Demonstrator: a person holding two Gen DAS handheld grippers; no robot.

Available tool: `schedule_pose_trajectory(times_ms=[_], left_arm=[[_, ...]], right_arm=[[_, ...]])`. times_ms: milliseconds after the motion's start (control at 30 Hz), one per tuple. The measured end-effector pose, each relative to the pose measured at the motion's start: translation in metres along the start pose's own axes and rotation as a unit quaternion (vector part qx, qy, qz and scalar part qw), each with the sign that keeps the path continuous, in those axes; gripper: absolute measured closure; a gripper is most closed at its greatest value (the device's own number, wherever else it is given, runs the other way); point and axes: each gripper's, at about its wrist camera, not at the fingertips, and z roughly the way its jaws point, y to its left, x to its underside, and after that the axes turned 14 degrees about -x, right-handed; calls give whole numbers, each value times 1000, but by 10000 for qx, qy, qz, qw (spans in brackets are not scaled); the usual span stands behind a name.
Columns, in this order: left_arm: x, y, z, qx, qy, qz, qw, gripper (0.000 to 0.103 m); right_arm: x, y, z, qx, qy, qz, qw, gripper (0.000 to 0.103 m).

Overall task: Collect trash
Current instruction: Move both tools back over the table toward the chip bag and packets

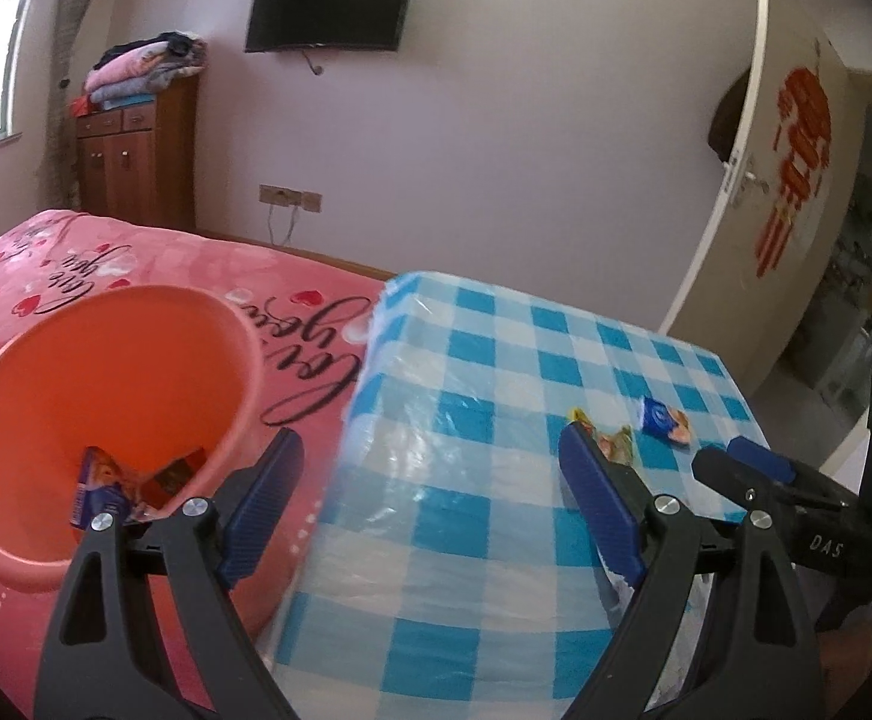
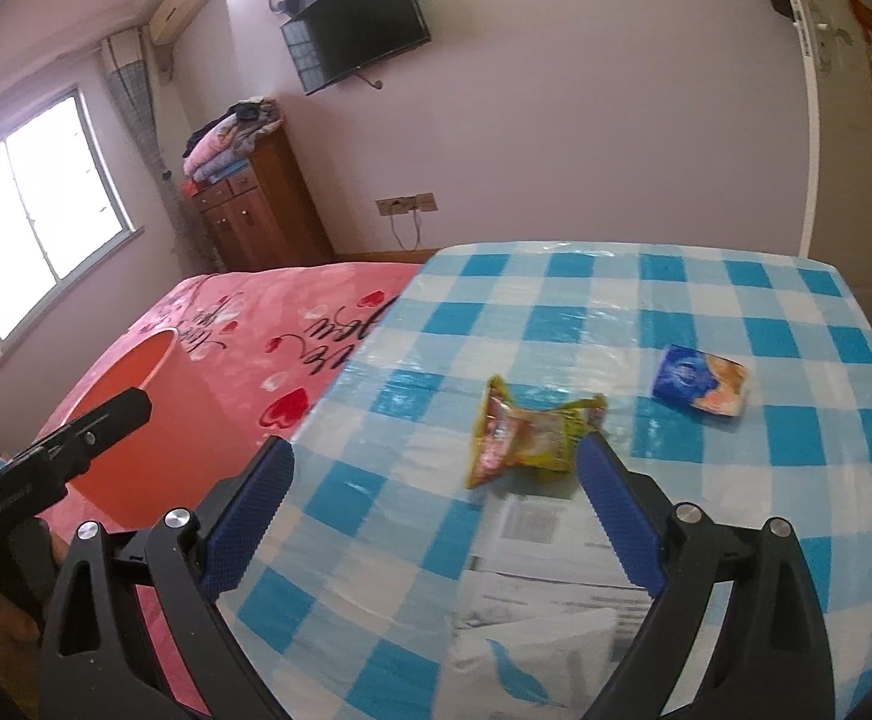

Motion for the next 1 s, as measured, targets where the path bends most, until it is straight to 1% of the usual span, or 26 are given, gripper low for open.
schedule_pose_trajectory(times_ms=[367,767,1000], left_arm=[[18,-55,17,236,306,501,9980,16],[35,-103,33,402,601,906,9933,16],[38,-124,43,439,708,1073,9907,16]], right_arm=[[15,-38,-14,354,-53,98,9993,9],[30,-78,-25,600,-45,333,9976,9],[38,-100,-31,634,-23,508,9967,9]])
